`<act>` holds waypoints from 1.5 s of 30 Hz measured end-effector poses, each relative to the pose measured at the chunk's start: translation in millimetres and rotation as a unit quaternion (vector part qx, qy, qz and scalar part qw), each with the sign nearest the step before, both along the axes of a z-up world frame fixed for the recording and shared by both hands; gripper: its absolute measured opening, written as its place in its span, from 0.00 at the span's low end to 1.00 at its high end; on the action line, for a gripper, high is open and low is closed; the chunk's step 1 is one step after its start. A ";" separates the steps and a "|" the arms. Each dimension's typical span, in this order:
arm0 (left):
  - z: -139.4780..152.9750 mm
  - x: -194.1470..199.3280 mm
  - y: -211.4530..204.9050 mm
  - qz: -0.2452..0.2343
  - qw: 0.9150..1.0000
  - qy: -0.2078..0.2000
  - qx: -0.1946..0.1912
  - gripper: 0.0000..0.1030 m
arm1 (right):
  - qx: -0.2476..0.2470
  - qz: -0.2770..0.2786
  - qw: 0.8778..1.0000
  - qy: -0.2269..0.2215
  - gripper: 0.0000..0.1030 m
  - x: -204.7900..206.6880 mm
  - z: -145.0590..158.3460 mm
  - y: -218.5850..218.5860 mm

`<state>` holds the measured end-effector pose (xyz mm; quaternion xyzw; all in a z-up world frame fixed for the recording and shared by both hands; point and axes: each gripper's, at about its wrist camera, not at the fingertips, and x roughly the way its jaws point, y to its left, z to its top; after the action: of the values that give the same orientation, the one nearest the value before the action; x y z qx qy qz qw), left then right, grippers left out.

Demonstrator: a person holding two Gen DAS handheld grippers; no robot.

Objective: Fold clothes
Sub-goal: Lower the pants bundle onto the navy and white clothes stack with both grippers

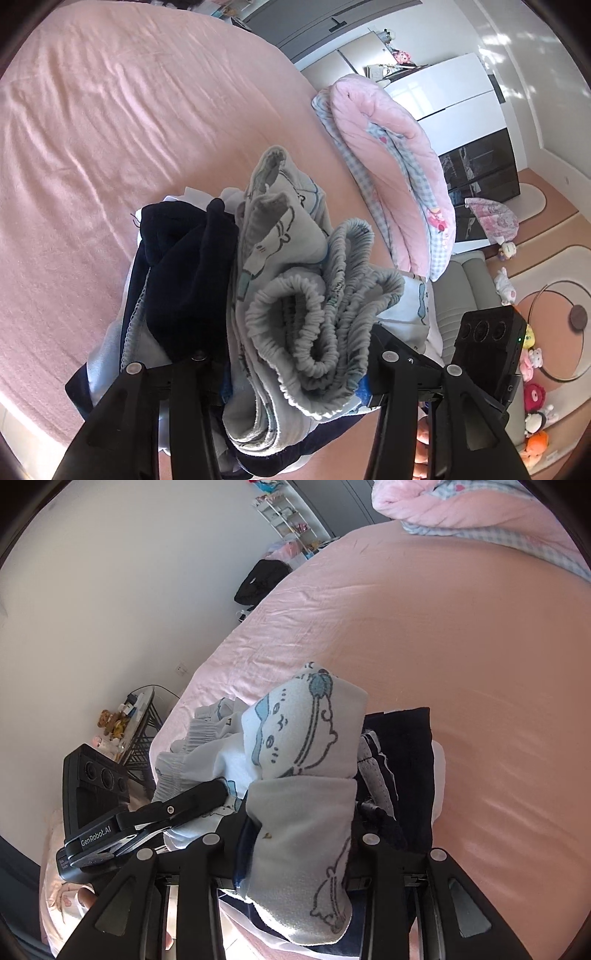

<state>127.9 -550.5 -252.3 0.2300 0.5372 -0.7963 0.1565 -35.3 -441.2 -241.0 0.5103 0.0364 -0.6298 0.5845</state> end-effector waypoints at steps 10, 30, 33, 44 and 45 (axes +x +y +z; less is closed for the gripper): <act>1.0 -3.8 -1.3 0.000 1.000 -0.018 -0.006 0.45 | 0.016 -0.009 1.000 0.009 0.39 0.1 -2.2 -1.2; -4.7 2.8 -1.1 0.025 1.000 -0.004 0.003 0.45 | 0.026 -0.063 0.963 0.262 0.26 32.7 78.2 9.1; -4.9 1.7 -2.2 0.026 1.000 -0.005 0.006 0.45 | 0.029 -0.060 0.976 0.208 0.18 22.7 64.9 2.6; 11.1 11.1 -1.3 0.054 0.997 -0.027 0.036 0.46 | 0.064 -0.038 0.955 0.286 0.18 36.5 40.6 -13.5; 18.7 12.8 1.2 0.061 0.997 -0.035 0.025 0.46 | 0.067 -0.037 0.951 0.298 0.18 38.9 39.7 -14.1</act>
<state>140.7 -549.3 -233.6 0.2284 0.5641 -0.7629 0.2181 3.6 -455.4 -201.3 0.3382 0.2324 -0.7703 0.4881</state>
